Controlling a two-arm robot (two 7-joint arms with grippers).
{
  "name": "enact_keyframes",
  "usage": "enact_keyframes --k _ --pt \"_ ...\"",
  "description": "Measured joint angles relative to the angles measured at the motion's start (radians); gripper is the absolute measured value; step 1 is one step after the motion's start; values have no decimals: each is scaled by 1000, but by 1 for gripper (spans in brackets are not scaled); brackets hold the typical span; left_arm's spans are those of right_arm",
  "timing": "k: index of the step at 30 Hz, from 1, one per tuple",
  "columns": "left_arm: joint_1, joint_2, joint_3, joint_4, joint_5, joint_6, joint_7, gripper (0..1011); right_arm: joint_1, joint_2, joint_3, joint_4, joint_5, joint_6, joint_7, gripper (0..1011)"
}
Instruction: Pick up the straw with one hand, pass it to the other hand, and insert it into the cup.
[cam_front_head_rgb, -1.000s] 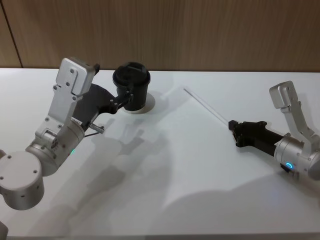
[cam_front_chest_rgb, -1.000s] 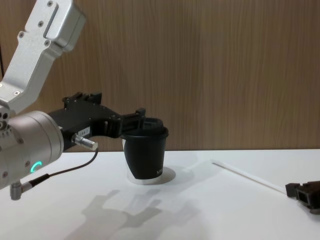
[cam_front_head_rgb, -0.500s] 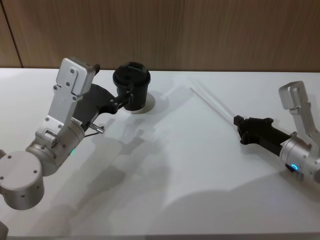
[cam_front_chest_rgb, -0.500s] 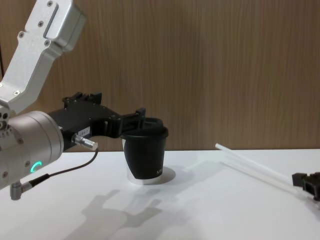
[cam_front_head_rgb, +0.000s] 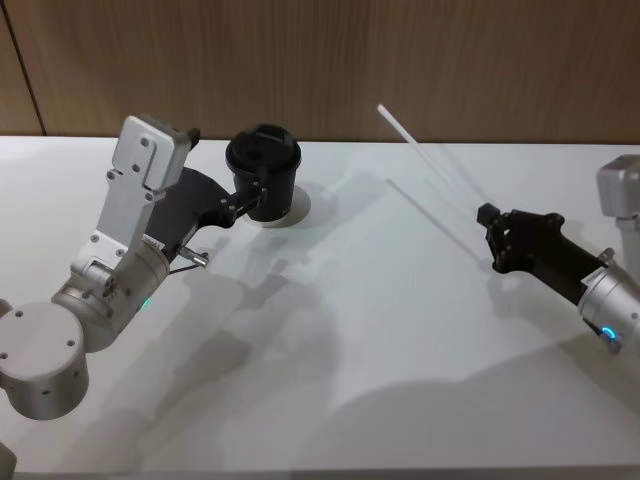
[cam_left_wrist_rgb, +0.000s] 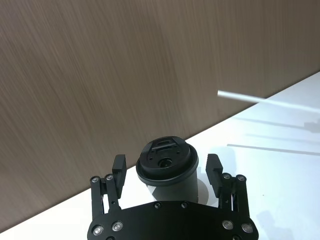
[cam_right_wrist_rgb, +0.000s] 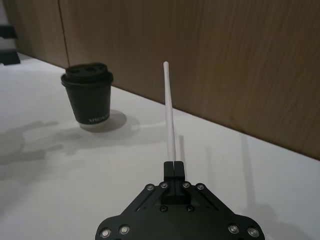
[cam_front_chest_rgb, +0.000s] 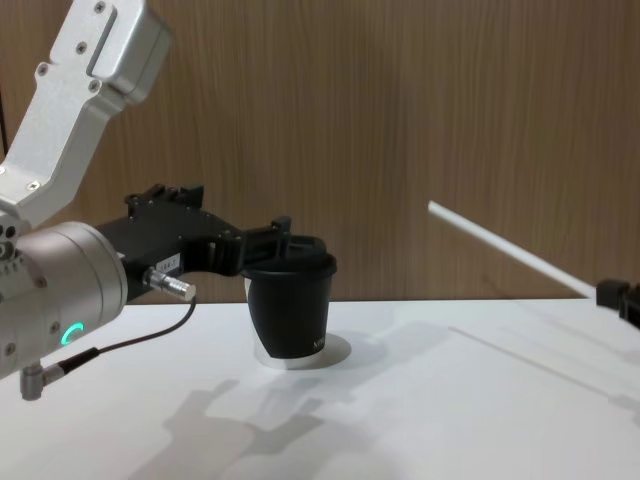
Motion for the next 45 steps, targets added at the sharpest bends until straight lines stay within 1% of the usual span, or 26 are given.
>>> enact_keyframes --k 5,11,15,17,20,30,37,45 --pt "0 0 0 0 0 0 0 1000 -21 8 14 -35 24 -50 32 3" --pt "0 0 0 0 0 0 0 999 -44 15 30 -80 72 -121 91 3" --pt "0 0 0 0 0 0 0 1000 -52 17 35 -100 97 -149 120 3" --pt "0 0 0 0 0 0 0 1000 -57 17 37 -115 122 -171 147 3" --pt "0 0 0 0 0 0 0 999 -59 18 38 -127 143 -188 169 2" --pt "0 0 0 0 0 0 0 1000 -50 14 28 -145 193 -215 221 3" --pt "0 0 0 0 0 0 0 1000 -35 11 15 -141 210 -218 237 3" --pt "0 0 0 0 0 0 0 1000 -20 8 2 -134 220 -218 245 2"
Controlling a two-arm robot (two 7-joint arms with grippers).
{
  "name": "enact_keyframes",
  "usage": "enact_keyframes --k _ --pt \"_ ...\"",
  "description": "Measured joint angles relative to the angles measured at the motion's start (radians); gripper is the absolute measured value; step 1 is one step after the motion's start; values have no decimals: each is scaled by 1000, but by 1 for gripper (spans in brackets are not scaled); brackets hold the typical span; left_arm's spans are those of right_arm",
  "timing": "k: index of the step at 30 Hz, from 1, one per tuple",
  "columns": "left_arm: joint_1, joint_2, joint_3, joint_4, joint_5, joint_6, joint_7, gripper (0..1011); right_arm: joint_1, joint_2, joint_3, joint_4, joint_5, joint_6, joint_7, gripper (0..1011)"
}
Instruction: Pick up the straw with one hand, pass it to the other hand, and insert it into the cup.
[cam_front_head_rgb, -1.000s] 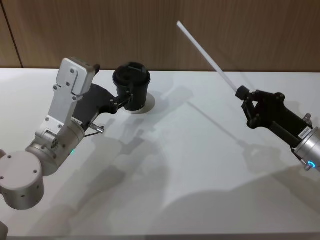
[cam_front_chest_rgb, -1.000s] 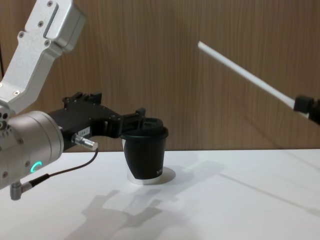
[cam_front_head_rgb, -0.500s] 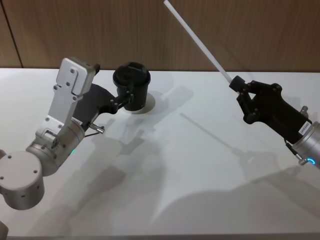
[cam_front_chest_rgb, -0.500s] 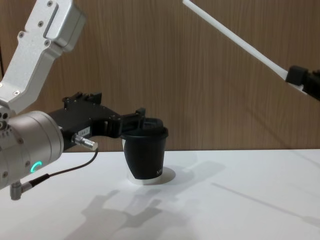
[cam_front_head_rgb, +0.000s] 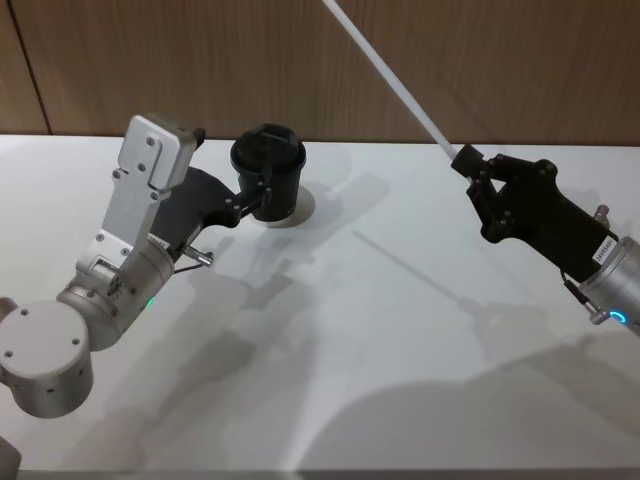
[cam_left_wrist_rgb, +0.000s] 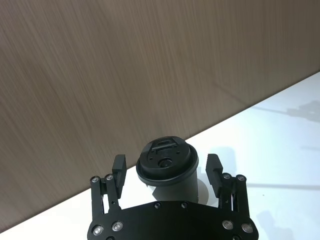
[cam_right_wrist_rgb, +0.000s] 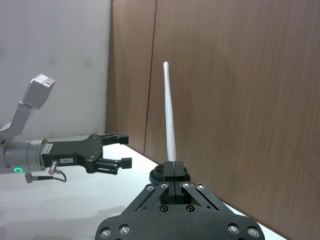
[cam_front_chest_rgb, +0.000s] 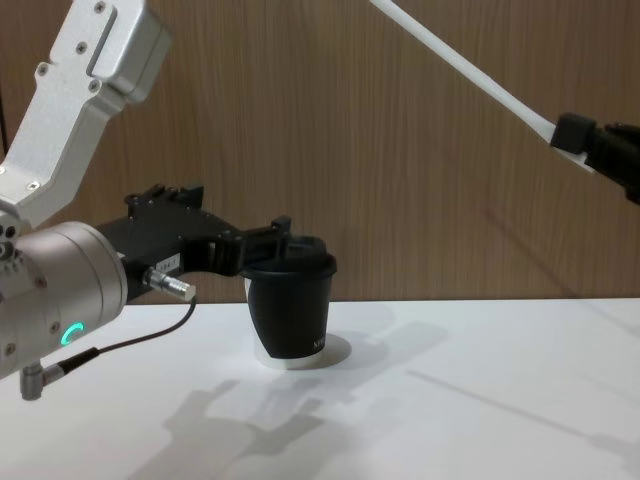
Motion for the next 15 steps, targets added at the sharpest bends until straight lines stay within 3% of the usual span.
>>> enact_keyframes --k 15 --pt "0 0 -5 0 -9 0 -11 999 11 -2 -10 6 8 1 7 3"
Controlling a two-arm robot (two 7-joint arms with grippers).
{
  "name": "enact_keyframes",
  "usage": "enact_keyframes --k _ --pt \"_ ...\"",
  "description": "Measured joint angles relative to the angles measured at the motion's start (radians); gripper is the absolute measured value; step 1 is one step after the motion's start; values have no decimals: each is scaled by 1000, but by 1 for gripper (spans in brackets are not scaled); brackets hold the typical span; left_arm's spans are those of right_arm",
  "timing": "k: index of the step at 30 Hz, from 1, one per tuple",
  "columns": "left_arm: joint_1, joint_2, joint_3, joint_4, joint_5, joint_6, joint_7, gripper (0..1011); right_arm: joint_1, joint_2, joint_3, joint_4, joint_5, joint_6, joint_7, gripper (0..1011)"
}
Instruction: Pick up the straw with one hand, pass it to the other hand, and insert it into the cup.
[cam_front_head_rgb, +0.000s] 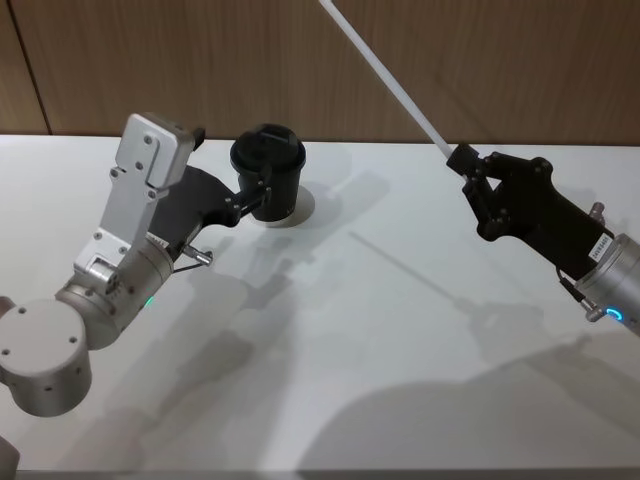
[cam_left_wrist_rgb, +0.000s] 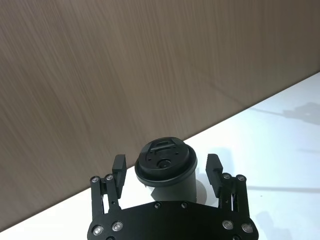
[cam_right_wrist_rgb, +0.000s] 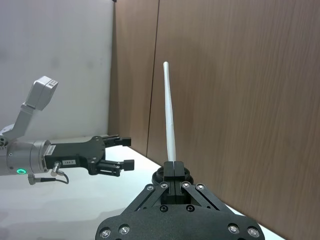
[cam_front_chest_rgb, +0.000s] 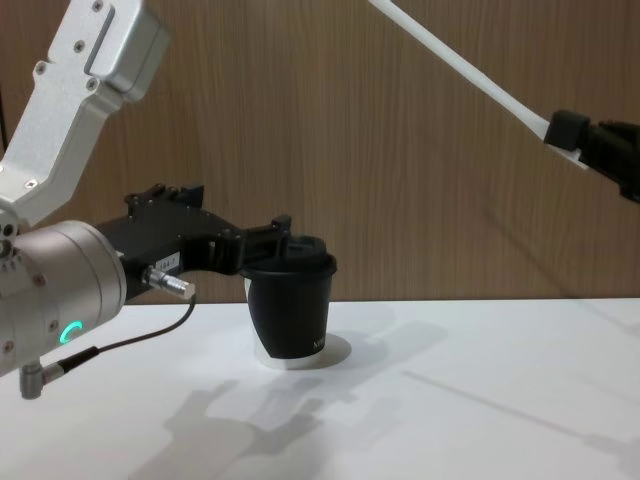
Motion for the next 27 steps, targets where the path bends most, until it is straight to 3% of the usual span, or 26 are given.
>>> enact_keyframes --k 11,17,27 --pt "-4 -5 -35 -4 -93 -2 -78 1000 3 -1 -3 1 2 1 2 3" --pt "-8 -8 -66 -8 -174 4 -143 999 3 -1 -3 2 3 1 3 2" --pt "-16 -19 -121 -19 -330 65 -234 1000 4 -1 -4 2 3 1 3 3"
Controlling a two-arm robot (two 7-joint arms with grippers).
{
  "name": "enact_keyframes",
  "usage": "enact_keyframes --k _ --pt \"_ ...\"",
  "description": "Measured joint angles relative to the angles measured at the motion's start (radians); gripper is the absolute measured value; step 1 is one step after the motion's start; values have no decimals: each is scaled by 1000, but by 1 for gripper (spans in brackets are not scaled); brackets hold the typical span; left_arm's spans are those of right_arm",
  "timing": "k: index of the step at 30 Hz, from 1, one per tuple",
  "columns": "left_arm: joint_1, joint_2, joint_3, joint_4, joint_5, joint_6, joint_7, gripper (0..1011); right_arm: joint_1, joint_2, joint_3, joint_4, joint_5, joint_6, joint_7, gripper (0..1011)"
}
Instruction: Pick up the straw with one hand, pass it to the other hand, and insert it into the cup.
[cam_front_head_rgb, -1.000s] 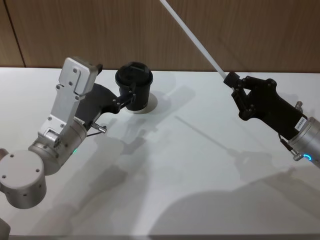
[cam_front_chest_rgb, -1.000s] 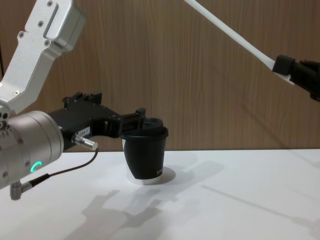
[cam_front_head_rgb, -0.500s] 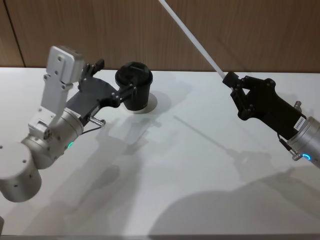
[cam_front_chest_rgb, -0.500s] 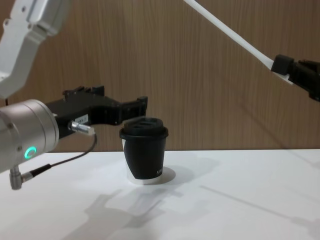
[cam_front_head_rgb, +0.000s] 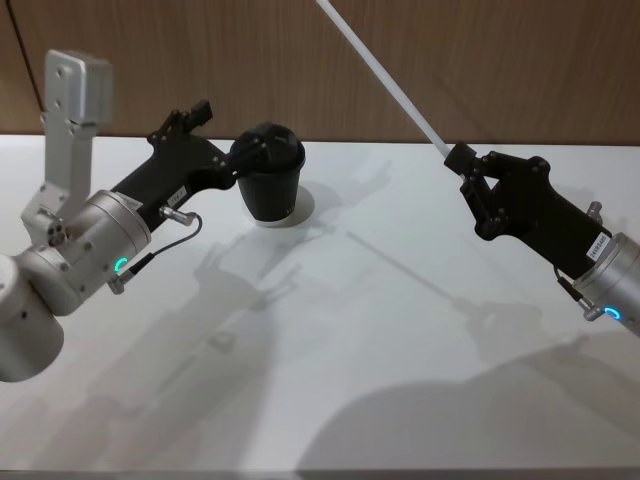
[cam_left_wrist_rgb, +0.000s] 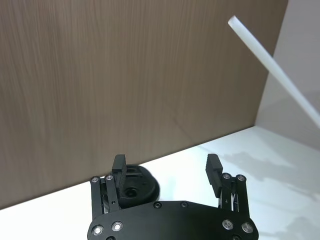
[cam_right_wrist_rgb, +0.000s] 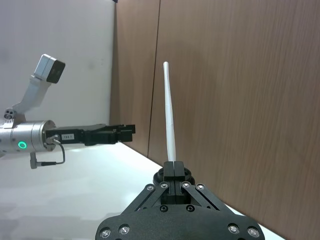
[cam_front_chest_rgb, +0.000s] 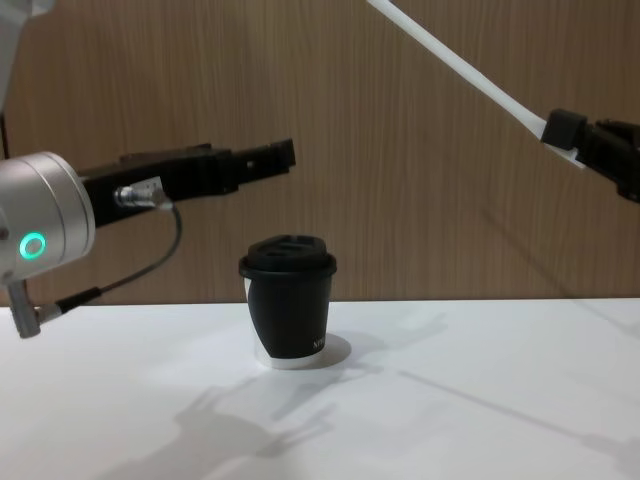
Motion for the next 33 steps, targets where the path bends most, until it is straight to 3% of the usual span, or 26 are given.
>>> enact_keyframes --k 11,13,23,33 --pt "-7 -20 -47 -4 -179 93 -70 1000 0 0 0 0 0 0 0 3" --pt "-9 -29 -59 -4 -232 123 -87 1000 0 0 0 0 0 0 0 3" --pt "-21 -63 -80 11 -382 210 -133 1000 0 0 0 0 0 0 0 3" --pt "-44 -94 -67 23 -467 264 -164 1000 0 0 0 0 0 0 0 3"
